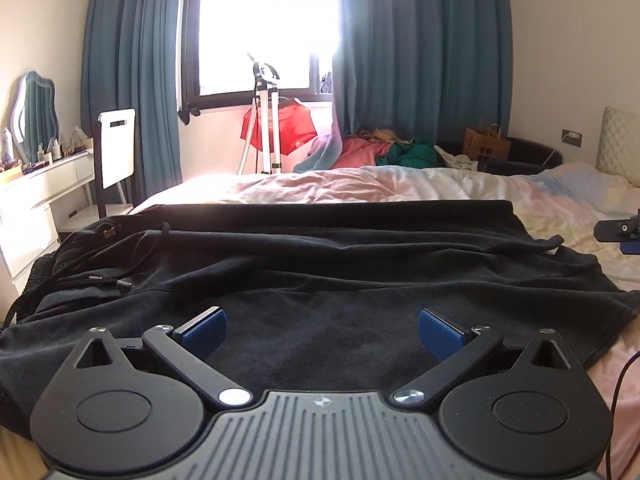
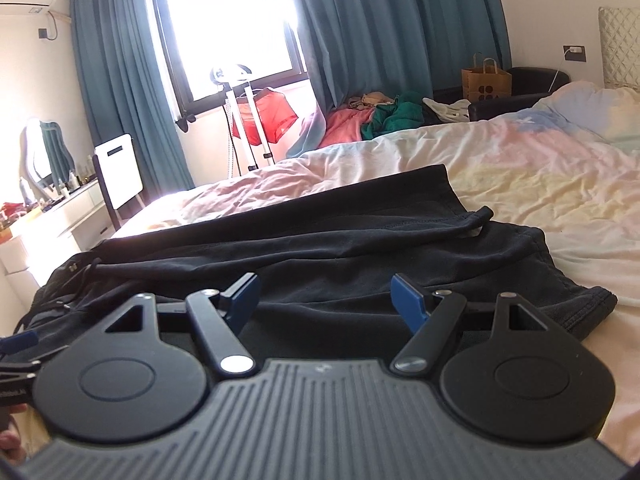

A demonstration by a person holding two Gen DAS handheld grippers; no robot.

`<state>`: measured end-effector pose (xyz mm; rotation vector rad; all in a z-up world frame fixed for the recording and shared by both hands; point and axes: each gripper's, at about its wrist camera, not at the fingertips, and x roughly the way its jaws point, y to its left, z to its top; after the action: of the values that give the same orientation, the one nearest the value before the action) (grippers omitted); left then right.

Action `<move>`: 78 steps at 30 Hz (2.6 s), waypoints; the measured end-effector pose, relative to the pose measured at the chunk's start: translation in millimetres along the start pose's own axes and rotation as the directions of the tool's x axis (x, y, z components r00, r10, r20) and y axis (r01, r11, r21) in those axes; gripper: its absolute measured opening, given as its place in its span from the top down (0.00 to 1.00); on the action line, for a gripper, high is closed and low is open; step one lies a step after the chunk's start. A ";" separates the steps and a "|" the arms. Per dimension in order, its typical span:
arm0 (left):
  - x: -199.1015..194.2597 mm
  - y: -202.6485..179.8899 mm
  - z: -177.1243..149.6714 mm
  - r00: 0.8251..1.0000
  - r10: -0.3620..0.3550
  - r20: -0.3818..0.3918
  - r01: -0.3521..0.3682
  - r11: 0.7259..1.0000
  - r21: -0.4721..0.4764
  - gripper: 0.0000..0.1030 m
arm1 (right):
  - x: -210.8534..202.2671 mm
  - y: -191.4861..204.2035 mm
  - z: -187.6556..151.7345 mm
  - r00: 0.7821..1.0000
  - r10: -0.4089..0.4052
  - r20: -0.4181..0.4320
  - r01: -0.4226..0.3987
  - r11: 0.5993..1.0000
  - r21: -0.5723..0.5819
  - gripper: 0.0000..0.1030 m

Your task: Fold clothes

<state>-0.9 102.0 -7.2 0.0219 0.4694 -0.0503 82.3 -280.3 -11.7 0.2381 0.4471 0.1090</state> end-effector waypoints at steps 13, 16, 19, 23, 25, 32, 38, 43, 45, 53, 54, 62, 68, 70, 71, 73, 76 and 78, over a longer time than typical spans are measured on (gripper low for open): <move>31.7 87.6 2.8 0.959 0.102 -0.266 -0.211 0.882 -0.421 0.00 | 1.4 -8.8 -2.7 0.999 -0.034 -0.032 0.035 0.999 0.025 0.27; 33.7 100.8 8.5 0.948 0.108 -0.300 -0.242 0.856 -0.456 0.00 | 0.8 -12.7 -2.5 0.999 -0.037 -0.038 0.039 0.998 0.039 0.27; 27.7 125.0 18.4 0.931 0.169 -0.322 -0.312 0.827 -0.468 0.00 | 1.2 -17.5 -1.9 0.998 -0.038 -0.045 0.041 0.997 0.059 0.27; 15.9 162.0 33.2 0.894 0.279 -0.352 -0.426 0.775 -0.467 0.00 | 3.1 -22.5 -1.6 0.997 -0.042 -0.058 0.046 0.995 0.084 0.27; 10.3 184.3 33.3 0.864 0.323 -0.385 -0.489 0.718 -0.495 0.00 | 4.1 -24.9 -1.0 0.997 -0.040 -0.064 0.046 0.994 0.098 0.27; -0.9 255.0 -9.6 0.807 0.276 -0.522 -0.590 0.406 -0.698 0.02 | 6.0 -26.8 -1.3 0.996 -0.043 -0.076 0.051 0.992 0.112 0.27; -29.0 254.2 -11.3 0.807 0.341 -0.482 -0.583 0.333 -0.741 0.02 | 8.9 -28.9 -2.2 0.994 -0.054 -0.091 0.065 0.990 0.121 0.27; -42.1 261.7 -17.5 0.786 0.358 -0.504 -0.604 0.274 -0.748 0.00 | 10.1 -29.1 -3.0 0.993 -0.057 -0.099 0.069 0.990 0.125 0.27; -37.4 267.2 -22.2 0.786 0.317 -0.530 -0.609 0.253 -0.752 0.01 | 10.3 -29.4 -3.2 0.993 -0.057 -0.102 0.070 0.989 0.127 0.27; -8.6 273.0 -34.9 0.811 0.226 -0.539 -0.584 0.285 -0.760 0.00 | 13.6 -34.2 -4.3 0.991 -0.055 -0.118 0.074 0.985 0.158 0.27; -10.9 270.0 -32.3 0.837 0.223 -0.500 -0.547 0.303 -0.780 0.00 | 14.1 -34.1 -4.4 0.991 -0.056 -0.120 0.075 0.984 0.159 0.27; -40.8 257.6 -26.1 0.977 0.164 -0.138 -0.186 0.327 -0.926 0.00 | 13.4 -42.3 -4.4 0.992 -0.043 -0.118 0.066 0.977 0.203 0.27; -35.3 276.1 -50.2 0.961 0.122 -0.249 -0.267 0.165 -0.949 0.01 | 8.4 -79.8 -5.5 0.995 -0.026 -0.101 0.067 0.900 0.430 0.27; -32.1 281.3 -63.2 0.959 0.074 -0.274 -0.281 0.103 -0.954 0.03 | 5.2 -101.6 -8.6 0.994 -0.041 -0.099 0.088 0.837 0.540 0.27; -33.5 282.0 -65.5 0.961 0.074 -0.267 -0.273 0.089 -0.958 0.04 | 1.9 -112.0 -10.8 0.993 -0.065 -0.096 0.109 0.804 0.584 0.27; -36.3 283.3 -70.0 0.965 0.074 -0.253 -0.258 0.059 -0.964 0.04 | -4.4 -132.9 -15.3 0.989 -0.112 -0.095 0.146 0.730 0.668 0.26; -36.3 283.6 -69.6 0.968 0.065 -0.241 -0.245 0.073 -0.967 0.04 | -11.0 -166.8 -27.5 0.986 -0.137 -0.093 0.156 0.586 0.795 0.26; -35.5 283.4 -68.1 0.981 0.055 -0.188 -0.193 0.088 -0.977 0.05 | -14.4 -186.5 -34.2 0.982 -0.162 -0.102 0.172 0.511 0.842 0.26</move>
<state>-48.0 388.7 -49.2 -1.3800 0.5251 0.4870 64.1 -455.9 -82.5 1.1846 0.5060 -0.3287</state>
